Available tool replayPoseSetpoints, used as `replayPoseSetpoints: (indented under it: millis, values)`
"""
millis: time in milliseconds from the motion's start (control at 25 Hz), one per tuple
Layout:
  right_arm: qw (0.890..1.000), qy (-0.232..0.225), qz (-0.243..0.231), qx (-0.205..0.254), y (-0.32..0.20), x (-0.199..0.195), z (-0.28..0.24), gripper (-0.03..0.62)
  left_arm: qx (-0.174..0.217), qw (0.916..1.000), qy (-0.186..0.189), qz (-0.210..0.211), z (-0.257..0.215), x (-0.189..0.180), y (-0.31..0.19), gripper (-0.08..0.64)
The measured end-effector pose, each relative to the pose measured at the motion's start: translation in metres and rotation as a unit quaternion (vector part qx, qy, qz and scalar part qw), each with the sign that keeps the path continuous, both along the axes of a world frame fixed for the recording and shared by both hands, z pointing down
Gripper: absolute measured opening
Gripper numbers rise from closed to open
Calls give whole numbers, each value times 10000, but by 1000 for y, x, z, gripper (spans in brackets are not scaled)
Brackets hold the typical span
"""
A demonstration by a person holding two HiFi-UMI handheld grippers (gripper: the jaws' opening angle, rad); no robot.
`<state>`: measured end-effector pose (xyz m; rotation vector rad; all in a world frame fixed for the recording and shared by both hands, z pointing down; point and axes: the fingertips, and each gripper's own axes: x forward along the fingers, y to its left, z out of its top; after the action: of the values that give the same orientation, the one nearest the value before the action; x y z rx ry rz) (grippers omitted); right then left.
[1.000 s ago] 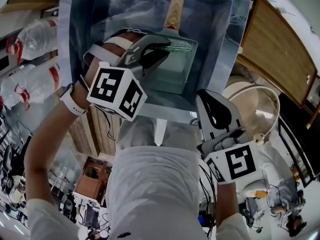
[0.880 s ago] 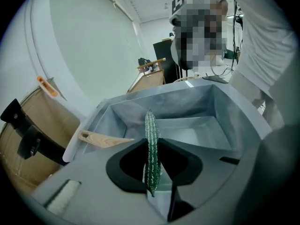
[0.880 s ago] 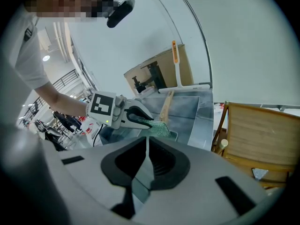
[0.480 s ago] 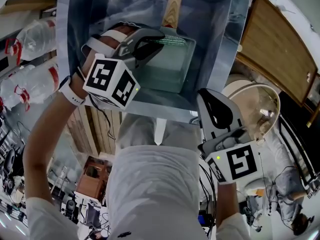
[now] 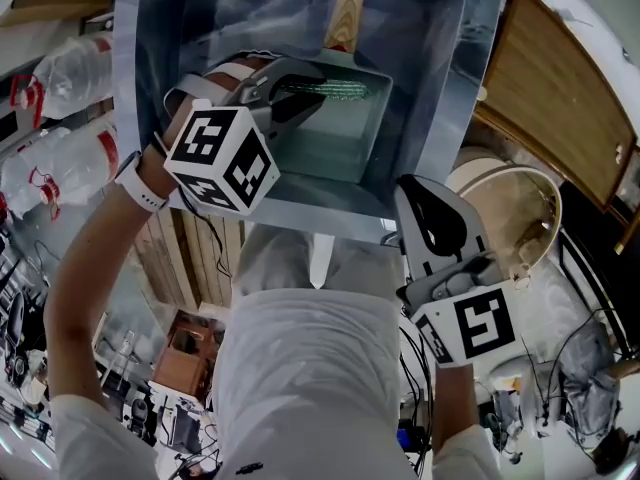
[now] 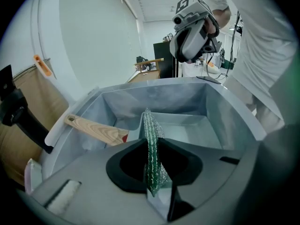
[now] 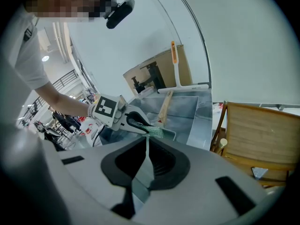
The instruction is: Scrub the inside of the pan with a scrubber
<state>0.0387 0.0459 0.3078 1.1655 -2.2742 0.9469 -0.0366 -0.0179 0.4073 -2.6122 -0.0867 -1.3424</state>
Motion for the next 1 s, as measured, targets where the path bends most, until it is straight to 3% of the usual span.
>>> replayPoseSetpoints:
  millis: [680,1000]
  values:
    - [10000,-21,-25,0,5,-5,2,17,-575,9978,-284,176,25,-14,54,78]
    - [10000,-12,-8,5,5,-4,-1,17,-1033,9924,-546,387,34,-19,87,77]
